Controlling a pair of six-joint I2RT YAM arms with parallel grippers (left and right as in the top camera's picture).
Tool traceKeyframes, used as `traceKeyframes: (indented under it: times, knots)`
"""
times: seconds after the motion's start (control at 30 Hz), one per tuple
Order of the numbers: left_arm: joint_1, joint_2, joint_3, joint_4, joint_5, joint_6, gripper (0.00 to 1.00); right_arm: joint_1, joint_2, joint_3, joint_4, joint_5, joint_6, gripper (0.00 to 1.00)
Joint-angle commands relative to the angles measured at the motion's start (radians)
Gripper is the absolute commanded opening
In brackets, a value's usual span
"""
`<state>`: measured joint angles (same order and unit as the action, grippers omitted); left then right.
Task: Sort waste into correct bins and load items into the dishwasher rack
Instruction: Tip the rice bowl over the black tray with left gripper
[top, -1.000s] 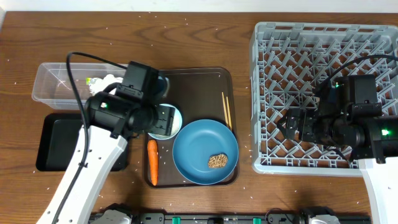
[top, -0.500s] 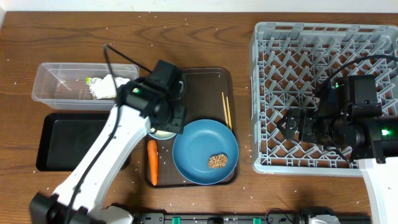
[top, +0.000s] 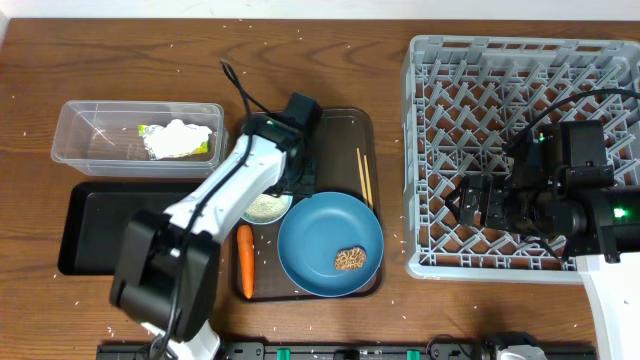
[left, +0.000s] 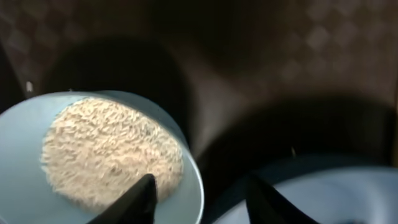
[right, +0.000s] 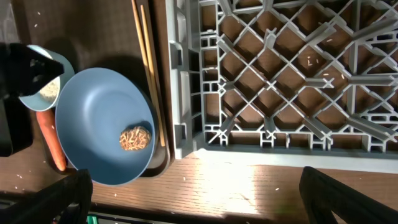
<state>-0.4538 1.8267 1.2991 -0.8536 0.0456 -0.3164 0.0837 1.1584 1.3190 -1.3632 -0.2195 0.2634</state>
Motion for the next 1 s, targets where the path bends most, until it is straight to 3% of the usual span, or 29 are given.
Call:
traceKeyframes:
  times: [0.0, 0.1, 0.6, 0.97]
  knots:
    - [-0.002, 0.041, -0.006, 0.005, -0.064, -0.072, 0.43, 0.006, 0.001, 0.001, 0.002, -0.002, 0.013, 0.99]
    - [-0.002, 0.072, -0.006, 0.029, -0.084, -0.079, 0.42, 0.006, 0.001, 0.001, 0.002, -0.001, 0.013, 0.99]
    - [-0.004, 0.147, -0.004, 0.099, -0.084, -0.087, 0.06, 0.006, 0.001, 0.001, 0.003, -0.001, 0.013, 0.99]
    - [-0.003, -0.03, 0.031, 0.053, -0.084, -0.078, 0.06, 0.006, 0.001, 0.001, 0.001, -0.002, 0.013, 0.99]
